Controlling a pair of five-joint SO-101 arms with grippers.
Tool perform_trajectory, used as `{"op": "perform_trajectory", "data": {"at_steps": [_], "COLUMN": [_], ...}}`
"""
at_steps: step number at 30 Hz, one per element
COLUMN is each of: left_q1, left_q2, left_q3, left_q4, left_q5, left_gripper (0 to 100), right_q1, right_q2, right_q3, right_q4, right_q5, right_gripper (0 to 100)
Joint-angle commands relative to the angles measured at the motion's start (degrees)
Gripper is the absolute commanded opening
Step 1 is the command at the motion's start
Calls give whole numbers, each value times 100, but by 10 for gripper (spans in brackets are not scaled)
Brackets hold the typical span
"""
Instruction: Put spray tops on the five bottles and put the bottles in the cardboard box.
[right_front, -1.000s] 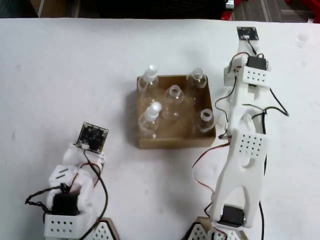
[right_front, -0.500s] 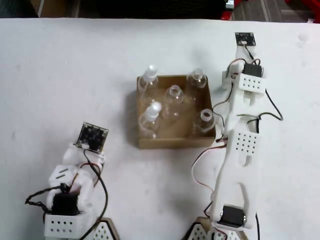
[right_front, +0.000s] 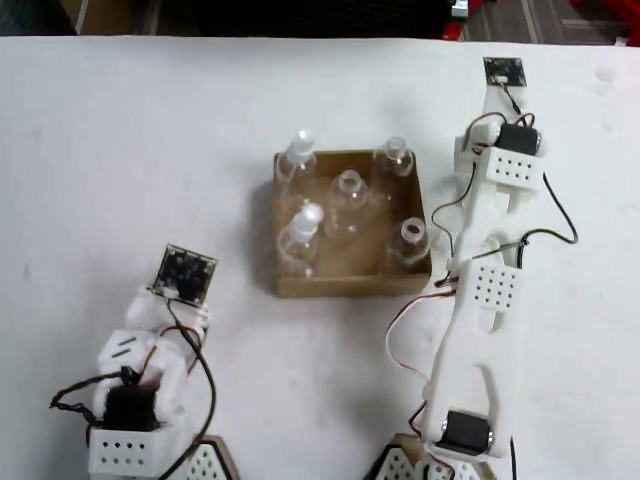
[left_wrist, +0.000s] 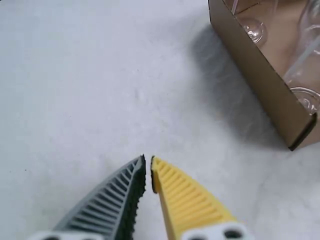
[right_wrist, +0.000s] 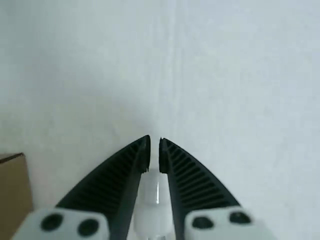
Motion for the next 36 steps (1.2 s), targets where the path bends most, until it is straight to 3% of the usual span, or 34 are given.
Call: {"op": "perform_trajectory", "data": {"at_steps": [1,8,13,15,21,36], "left_q1": [57,57,48,48,48,48], "left_q2": [-66,-66,-66,-66,-66,-66], "left_q3": [-9,-9,-9,-9,-9,-9], "left_q4": [-44,-44,-44,-44,-44,-44], "left_q5": [-53,-53,-53,-53,-53,-53], "left_gripper": [24,24,24,24,24,24], "right_q1": [101,101,-163,-224,-207,-198], "right_q2": [-840,-1701,-1393,-1253,-840,-268], "right_q3": [-299,-185,273,413,519,475], "right_q4": [303,1138,1138,1103,681,303], "right_q5": [-26,264,229,211,255,255], "right_gripper": [15,25,248,289,228,222]}}
